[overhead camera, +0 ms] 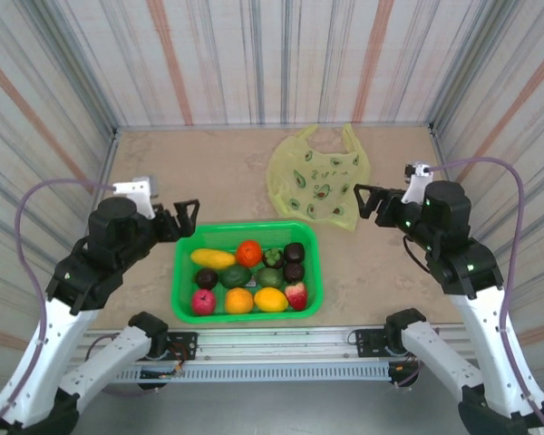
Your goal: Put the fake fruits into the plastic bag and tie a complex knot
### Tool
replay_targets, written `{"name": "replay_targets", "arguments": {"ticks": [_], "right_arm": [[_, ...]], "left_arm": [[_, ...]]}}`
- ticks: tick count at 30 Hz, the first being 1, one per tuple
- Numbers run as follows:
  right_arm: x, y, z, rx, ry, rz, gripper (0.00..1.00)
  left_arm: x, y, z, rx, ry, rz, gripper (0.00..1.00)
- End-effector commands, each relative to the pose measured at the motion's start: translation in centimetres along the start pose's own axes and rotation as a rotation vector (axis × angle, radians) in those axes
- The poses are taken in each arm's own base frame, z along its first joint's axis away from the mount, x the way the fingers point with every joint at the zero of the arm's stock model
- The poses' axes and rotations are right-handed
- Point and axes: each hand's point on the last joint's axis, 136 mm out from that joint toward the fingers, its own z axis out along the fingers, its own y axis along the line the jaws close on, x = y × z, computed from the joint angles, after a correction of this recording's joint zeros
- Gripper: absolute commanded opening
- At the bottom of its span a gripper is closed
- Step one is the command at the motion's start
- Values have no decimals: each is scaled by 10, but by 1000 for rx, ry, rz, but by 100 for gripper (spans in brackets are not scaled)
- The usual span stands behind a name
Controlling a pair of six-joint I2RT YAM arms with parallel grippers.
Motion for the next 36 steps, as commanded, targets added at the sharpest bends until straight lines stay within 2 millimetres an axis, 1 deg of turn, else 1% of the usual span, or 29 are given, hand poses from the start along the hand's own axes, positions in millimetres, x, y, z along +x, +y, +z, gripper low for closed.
{"name": "replay_targets", "arguments": {"ticks": [1,4,5,7,9,11,12,13,15,16,18,21,26,29,31,33,35,36], "right_arm": [[56,-15,14,57,253,107,99],[84,-25,29,96,375,93,99],[91,-29,36,115,408,92,100],[102,-34,53,136,429,133,99],[108,-42,66,179,456,136,99],[110,-48,75,199,463,119,99],[109,-53,80,214,455,119,100],[107,-59,85,234,450,127,98],[106,-64,95,238,462,135,97],[108,-64,101,227,478,138,96],[114,-64,111,221,520,137,94],[125,-76,122,269,575,132,94],[118,-113,137,360,551,199,100],[110,-138,151,427,528,243,99],[105,-152,167,451,521,276,88],[100,-164,183,466,520,310,81],[96,-178,198,485,512,338,79],[97,-184,207,483,518,361,78]], "left_arm": [[68,23,2,-64,286,-69,99],[92,50,0,-197,373,-45,99],[99,62,-1,-266,397,-49,99],[112,79,2,-358,441,-70,99],[117,77,6,-362,491,-78,99],[123,77,13,-363,528,-120,99],[128,79,17,-364,545,-148,99],[134,83,20,-387,567,-184,99],[142,92,23,-448,605,-233,99],[147,97,25,-486,630,-261,99],[158,100,29,-508,679,-300,99],[172,102,38,-506,708,-331,98],[183,104,53,-487,701,-398,95],[187,109,61,-498,693,-417,93],[190,114,66,-513,690,-437,91],[195,118,71,-511,693,-476,89],[199,121,77,-499,697,-521,86],[200,122,80,-496,698,-537,85]]}}
